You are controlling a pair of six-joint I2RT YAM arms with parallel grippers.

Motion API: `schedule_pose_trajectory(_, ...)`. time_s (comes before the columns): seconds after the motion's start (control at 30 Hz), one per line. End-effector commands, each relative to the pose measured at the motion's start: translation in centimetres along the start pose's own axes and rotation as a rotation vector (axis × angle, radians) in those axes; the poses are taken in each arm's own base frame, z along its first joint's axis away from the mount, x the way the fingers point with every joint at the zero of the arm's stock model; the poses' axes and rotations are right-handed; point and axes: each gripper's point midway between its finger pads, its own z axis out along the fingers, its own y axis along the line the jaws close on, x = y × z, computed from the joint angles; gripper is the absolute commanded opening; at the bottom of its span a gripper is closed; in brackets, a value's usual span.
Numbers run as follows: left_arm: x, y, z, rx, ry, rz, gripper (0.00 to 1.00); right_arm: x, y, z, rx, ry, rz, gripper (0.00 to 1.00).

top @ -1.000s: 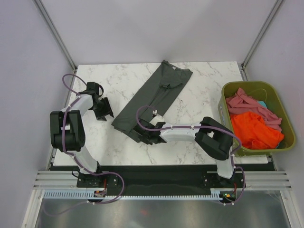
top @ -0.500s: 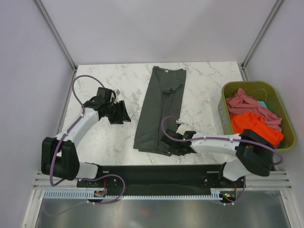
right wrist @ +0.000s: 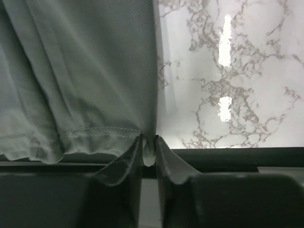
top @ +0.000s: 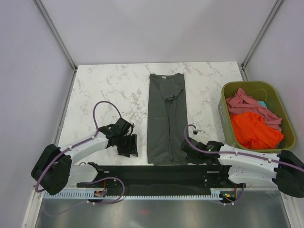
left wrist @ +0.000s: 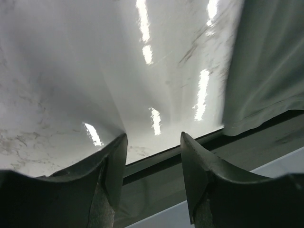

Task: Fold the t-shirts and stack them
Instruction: Fold the tshirt

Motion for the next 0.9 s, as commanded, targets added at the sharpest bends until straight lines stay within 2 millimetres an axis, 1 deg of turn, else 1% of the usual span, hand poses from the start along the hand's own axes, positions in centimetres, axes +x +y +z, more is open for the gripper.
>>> schedule_pose_trajectory(0.0, 2.4, 1.4, 1.2, -0.039, 0.030, -0.023, 0.57, 0.1, 0.2, -0.7, -0.034, 0.012, -0.020, 0.28)
schedule_pose_trajectory(0.03, 3.3, 1.8, 1.4, -0.050, 0.051, -0.017, 0.57, 0.2, 0.5, -0.9, -0.047, 0.017, -0.018, 0.33)
schedule_pose_trajectory(0.1, 4.4, 1.8, 1.8, -0.060, 0.086, 0.015, 0.57, 0.2, 0.7, -1.1, -0.060, 0.021, -0.022, 0.38)
schedule_pose_trajectory(0.13, 0.0, -6.9, 1.5, 0.311, -0.040, -0.112, 0.60, 0.2, 0.8, -1.2, -0.063, 0.022, -0.025, 0.40)
schedule_pose_trajectory(0.17, 0.5, -7.3, 1.9, 0.316, -0.022, -0.109, 0.60, 0.1, 1.0, -1.3, -0.069, 0.020, -0.027, 0.41)
schedule_pose_trajectory(0.27, 0.5, -9.2, 2.0, 0.384, -0.022, -0.107, 0.61, 0.1, 1.3, -1.4, -0.077, 0.028, -0.038, 0.43)
schedule_pose_trajectory(0.37, 0.7, -9.3, 2.7, 0.372, -0.016, -0.125, 0.61, 0.1, 1.2, -1.3, -0.072, 0.029, -0.041, 0.43)
schedule_pose_trajectory(0.47, 1.1, -8.4, 3.7, 0.329, -0.002, -0.156, 0.60, 0.4, 0.7, -1.0, -0.062, 0.035, -0.034, 0.42)
schedule_pose_trajectory(0.5, 1.3, -7.9, 4.0, 0.308, -0.002, -0.163, 0.57, 0.5, 0.6, -0.9, -0.064, 0.041, -0.028, 0.42)
schedule_pose_trajectory(0.63, 1.7, -7.0, 4.7, 0.264, -0.009, -0.172, 0.51, 1.1, 0.2, -0.4, -0.079, 0.057, -0.013, 0.42)
schedule_pose_trajectory(0.73, 2.0, -6.6, 5.0, 0.242, 0.000, -0.170, 0.42, 1.2, -0.3, -0.1, -0.078, 0.057, -0.003, 0.40)
schedule_pose_trajectory(0.77, 2.1, -6.6, 5.0, 0.239, 0.003, -0.168, 0.32, 1.3, -0.5, 0.0, -0.074, 0.060, 0.000, 0.38)
schedule_pose_trajectory(0.83, 2.4, -6.1, 5.0, 0.220, 0.010, -0.170, 0.22, 1.4, -0.5, 0.0, -0.080, 0.065, -0.002, 0.28)
schedule_pose_trajectory(0.87, 2.3, -6.1, 4.8, 0.216, 0.003, -0.165, 0.12, 1.3, -0.4, 0.0, -0.082, 0.062, -0.003, 0.24)
